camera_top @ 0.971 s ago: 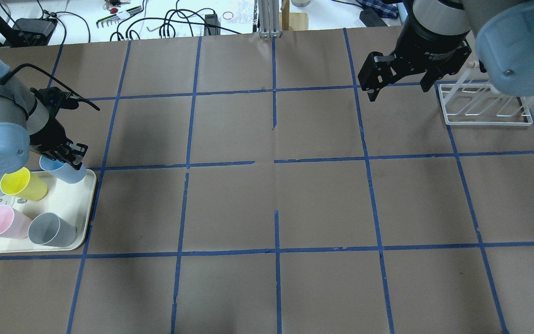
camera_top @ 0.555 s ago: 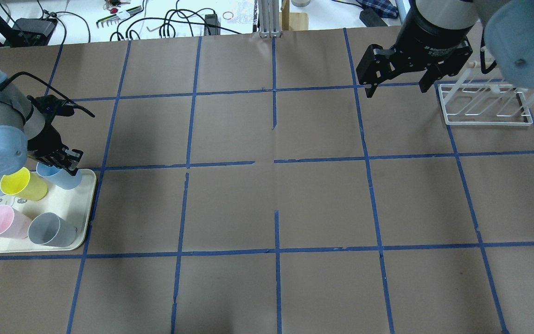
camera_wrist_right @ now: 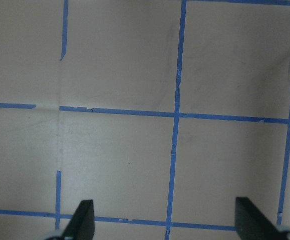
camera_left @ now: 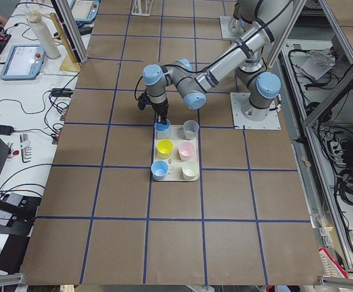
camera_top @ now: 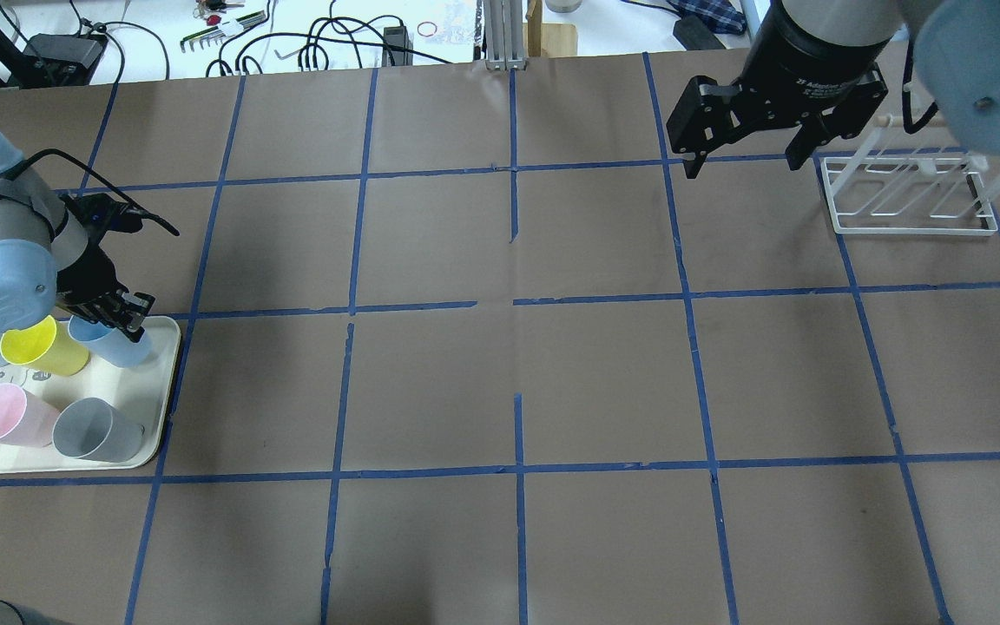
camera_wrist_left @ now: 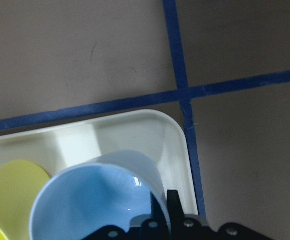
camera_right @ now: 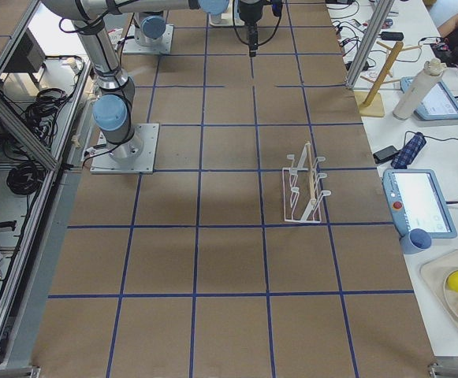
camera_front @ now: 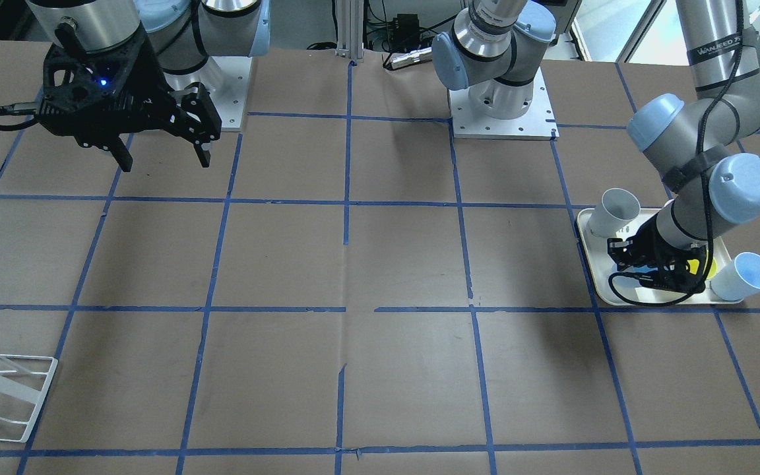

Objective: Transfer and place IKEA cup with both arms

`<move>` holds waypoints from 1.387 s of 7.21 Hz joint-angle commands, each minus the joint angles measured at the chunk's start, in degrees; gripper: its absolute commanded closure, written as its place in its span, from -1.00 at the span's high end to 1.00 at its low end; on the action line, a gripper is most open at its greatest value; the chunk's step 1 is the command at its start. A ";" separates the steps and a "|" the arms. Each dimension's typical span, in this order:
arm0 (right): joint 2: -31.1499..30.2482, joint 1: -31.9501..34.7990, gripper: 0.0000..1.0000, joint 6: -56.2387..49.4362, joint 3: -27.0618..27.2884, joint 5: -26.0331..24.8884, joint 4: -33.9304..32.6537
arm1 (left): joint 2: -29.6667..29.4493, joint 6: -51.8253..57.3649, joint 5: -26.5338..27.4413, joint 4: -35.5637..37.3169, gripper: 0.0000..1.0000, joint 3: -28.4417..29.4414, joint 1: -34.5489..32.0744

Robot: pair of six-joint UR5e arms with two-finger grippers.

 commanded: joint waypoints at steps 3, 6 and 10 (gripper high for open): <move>0.44 -0.25 1.00 -0.40 0.09 0.40 -0.55 | -0.12 -0.09 0.12 -0.09 0.79 -0.18 0.06; 1.14 -0.26 1.00 0.13 0.18 0.32 -0.47 | 2.77 -0.09 -0.58 -2.97 1.00 1.05 -0.29; 1.23 -0.52 1.00 -0.57 -0.17 -0.13 -0.73 | 9.89 -9.62 -5.06 -23.68 1.00 14.37 -5.88</move>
